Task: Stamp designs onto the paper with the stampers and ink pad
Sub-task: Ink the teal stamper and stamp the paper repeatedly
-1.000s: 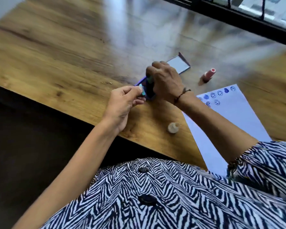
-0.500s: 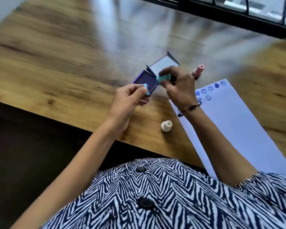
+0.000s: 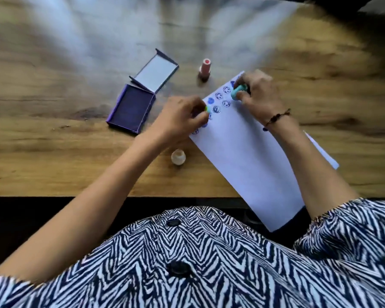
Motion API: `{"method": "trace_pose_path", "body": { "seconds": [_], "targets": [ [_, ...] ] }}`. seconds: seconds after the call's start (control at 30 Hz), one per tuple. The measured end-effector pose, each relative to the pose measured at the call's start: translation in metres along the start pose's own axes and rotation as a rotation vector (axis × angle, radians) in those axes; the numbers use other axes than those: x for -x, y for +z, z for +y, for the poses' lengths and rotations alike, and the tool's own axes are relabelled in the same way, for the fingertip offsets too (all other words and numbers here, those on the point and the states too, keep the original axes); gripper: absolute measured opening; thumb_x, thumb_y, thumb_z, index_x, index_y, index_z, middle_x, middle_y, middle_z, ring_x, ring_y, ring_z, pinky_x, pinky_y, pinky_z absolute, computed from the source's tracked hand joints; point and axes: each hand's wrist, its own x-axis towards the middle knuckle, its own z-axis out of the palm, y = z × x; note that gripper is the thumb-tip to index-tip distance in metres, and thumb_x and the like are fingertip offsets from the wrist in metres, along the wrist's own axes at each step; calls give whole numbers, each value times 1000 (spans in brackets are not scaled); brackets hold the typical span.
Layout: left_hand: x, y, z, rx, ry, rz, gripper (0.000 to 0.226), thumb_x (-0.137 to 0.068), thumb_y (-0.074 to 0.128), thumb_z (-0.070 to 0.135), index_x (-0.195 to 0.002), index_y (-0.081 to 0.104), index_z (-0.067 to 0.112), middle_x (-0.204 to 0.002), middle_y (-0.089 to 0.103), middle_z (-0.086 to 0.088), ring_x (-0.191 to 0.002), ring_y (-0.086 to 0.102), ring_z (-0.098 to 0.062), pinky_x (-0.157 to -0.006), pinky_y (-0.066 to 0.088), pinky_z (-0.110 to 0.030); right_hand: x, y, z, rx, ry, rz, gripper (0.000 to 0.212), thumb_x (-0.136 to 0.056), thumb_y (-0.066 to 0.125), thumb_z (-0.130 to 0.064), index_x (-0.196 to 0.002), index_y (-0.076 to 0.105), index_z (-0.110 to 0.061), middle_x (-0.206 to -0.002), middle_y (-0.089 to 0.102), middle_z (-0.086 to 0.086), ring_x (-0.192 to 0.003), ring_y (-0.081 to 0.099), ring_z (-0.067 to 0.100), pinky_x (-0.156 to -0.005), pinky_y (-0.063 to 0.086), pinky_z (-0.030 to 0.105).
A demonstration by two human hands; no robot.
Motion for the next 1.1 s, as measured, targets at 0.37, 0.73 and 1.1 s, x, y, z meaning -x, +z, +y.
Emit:
{"method": "trace_pose_path", "body": {
  "seconds": [0.37, 0.73, 1.1],
  "targets": [
    [-2, -1, -5, -14, 43, -39, 19, -80, 57, 15, -91, 65, 1, -85, 71, -20, -79, 63, -29, -66, 35, -23, 1, 18, -7, 359, -99, 58, 19, -80, 47, 2, -97, 54, -3, -106, 53, 25, -83, 57, 46, -58, 32, 38],
    [-5, -2, -4, -22, 39, -87, 20, -80, 56, 18, -90, 64, 1, -88, 70, -18, -82, 61, -30, -73, 38, -28, 3, 21, -10, 368, -124, 72, 22, -79, 42, 6, -96, 52, -5, -103, 52, 23, -73, 56, 42, -54, 30, 33],
    [-3, -7, -1, 17, 15, -132, 21, -83, 55, 18, -95, 64, 4, -93, 71, -13, -88, 62, -22, -72, 38, -21, 25, -21, 10, -710, 357, 318, 20, -78, 50, -2, -86, 63, -16, -73, 57, 2, -51, 53, 7, -67, 61, 38]
  ]
}}
